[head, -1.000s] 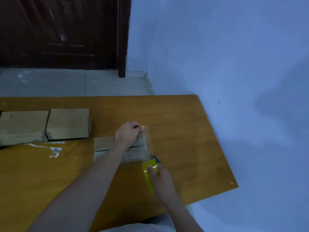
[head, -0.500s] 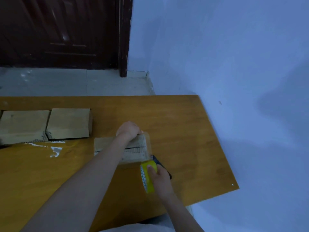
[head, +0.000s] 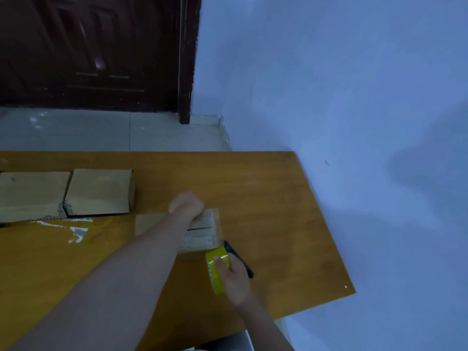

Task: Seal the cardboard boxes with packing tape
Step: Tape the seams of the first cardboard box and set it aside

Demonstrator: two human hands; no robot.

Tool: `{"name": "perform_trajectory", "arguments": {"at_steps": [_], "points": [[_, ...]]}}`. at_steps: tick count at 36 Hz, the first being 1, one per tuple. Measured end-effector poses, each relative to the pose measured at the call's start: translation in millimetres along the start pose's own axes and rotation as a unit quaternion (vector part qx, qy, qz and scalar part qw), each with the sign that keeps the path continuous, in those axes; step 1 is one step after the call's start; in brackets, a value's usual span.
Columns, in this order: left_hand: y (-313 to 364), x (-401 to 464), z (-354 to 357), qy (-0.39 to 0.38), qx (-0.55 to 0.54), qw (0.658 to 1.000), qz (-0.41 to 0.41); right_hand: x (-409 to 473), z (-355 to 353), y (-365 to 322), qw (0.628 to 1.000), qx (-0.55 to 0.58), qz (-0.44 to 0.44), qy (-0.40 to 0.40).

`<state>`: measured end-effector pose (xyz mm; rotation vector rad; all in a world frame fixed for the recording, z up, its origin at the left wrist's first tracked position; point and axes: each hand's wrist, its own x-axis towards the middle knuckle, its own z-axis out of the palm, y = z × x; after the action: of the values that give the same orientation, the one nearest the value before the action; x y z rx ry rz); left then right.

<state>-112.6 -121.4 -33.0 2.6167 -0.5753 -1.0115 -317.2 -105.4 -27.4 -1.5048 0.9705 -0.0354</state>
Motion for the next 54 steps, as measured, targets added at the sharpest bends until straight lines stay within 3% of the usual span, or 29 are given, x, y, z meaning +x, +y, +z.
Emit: {"name": "perform_trajectory", "arguments": {"at_steps": [3, 7, 9, 12, 15, 20, 25, 34, 40, 43, 45, 47, 49, 52, 54], "points": [[-2, -5, 5, 0.112, -0.075, 0.988, 0.074, 3, -2, -3, 1.000, -0.001, -0.017, -0.001], [-12, -11, 6, 0.235, -0.218, 0.921, 0.223, 12, -7, -5, 0.999, 0.006, -0.035, 0.030], [-19, -19, 5, 0.274, -0.203, 0.896, 0.284, 18, -9, -7, 0.998, 0.000, -0.045, 0.036], [-35, -31, 14, 0.254, -0.141, 0.903, 0.316, 28, -13, -11, 0.998, 0.024, -0.034, 0.040], [-51, -41, 33, 0.193, -0.043, 0.927, 0.319, 36, -18, -9, 0.998, 0.050, -0.020, 0.025], [-52, -54, 50, 0.198, 0.016, 0.937, 0.288, 42, -27, 5, 0.998, 0.061, -0.003, -0.019], [-40, -63, 62, 0.231, 0.033, 0.942, 0.243, 46, -27, 17, 0.998, 0.021, -0.004, -0.051], [-34, -76, 75, 0.151, 0.212, 0.952, 0.163, 43, -27, 22, 0.989, -0.119, 0.060, -0.068], [-35, -76, 78, 0.154, 0.235, 0.948, 0.151, 47, -28, 34, 0.992, -0.070, 0.046, -0.096], [-34, -80, 81, 0.154, 0.241, 0.948, 0.141, 56, -32, 49, 0.989, -0.004, 0.088, -0.115], [-31, -80, 79, 0.156, 0.241, 0.949, 0.132, 60, -36, 60, 0.993, 0.053, 0.089, -0.056], [-29, -80, 77, 0.155, 0.241, 0.950, 0.125, 68, -45, 71, 0.997, -0.042, 0.023, 0.065], [-29, -81, 77, 0.152, 0.240, 0.951, 0.123, 75, -55, 84, 0.965, -0.233, -0.015, 0.122], [-27, -84, 79, 0.151, 0.242, 0.950, 0.124, 77, -65, 97, 0.886, -0.459, -0.050, 0.037], [-27, -85, 78, 0.147, 0.243, 0.951, 0.125, 80, -69, 102, 0.841, -0.529, -0.112, 0.019]]}}
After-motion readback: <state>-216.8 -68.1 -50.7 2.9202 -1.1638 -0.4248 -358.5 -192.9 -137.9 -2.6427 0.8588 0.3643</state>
